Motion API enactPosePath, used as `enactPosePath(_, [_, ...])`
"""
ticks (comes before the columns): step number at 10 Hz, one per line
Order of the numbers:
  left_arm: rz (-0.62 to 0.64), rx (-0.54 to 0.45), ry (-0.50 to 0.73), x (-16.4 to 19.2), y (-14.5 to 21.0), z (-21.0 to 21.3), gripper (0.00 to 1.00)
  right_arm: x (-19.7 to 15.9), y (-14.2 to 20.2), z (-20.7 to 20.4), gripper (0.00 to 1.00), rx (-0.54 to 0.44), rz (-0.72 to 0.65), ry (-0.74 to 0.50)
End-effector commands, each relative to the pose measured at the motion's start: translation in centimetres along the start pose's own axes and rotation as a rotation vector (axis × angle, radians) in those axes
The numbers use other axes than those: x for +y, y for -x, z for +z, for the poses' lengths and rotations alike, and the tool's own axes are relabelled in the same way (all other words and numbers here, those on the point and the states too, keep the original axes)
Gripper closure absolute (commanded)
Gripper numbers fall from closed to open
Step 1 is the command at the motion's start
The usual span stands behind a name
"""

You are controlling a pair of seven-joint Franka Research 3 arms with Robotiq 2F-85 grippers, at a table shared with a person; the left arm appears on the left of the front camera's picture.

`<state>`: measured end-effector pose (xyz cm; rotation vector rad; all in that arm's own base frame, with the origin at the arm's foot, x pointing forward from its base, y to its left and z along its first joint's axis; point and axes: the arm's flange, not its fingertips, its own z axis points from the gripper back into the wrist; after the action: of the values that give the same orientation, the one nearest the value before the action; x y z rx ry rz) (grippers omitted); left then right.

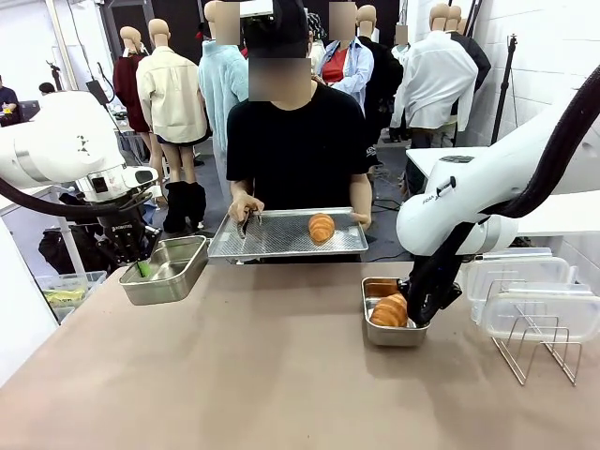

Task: Place the bread in airtight containers.
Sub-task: Once an object is inside an Airtight Container , place the container in the center of the table.

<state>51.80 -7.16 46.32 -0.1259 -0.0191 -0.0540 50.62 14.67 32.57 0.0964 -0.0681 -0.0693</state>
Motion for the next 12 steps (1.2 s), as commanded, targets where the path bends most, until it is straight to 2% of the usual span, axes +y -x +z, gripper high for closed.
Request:
enactPosePath(1, [0.002, -0.007, 0.001, 0.1, 0.0, 0.4, 1.0, 0.1, -0.1, 0.2, 1.0, 0.002, 0.0, 0.0])
enactPosePath(3, [0.002, -0.007, 0.001, 0.1, 0.0, 0.4, 1.0, -0.1, 0.2, -0.1, 1.0, -0.03, -0.002, 0.005])
enactPosePath(4, [0.002, -0.007, 0.001, 0.1, 0.0, 0.4, 1.0, -0.1, 0.4, 0.2, 0.93, -0.037, -0.008, 0.008])
enactPosePath(8, [0.002, -0.007, 0.001, 0.1, 0.0, 0.4, 1.0, 0.0, 1.0, 1.1, 0.16, -0.069, -0.005, 0.014])
enactPosePath(9, [0.002, -0.007, 0.001, 0.1, 0.0, 0.4, 1.0, -0.1, 1.0, 1.7, 0.1, -0.082, -0.006, 0.009])
enactPosePath(12, [0.002, -0.007, 0.001, 0.1, 0.0, 0.4, 1.0, 0.3, 1.4, 5.9, 0.1, -0.151, 0.048, 0.025])
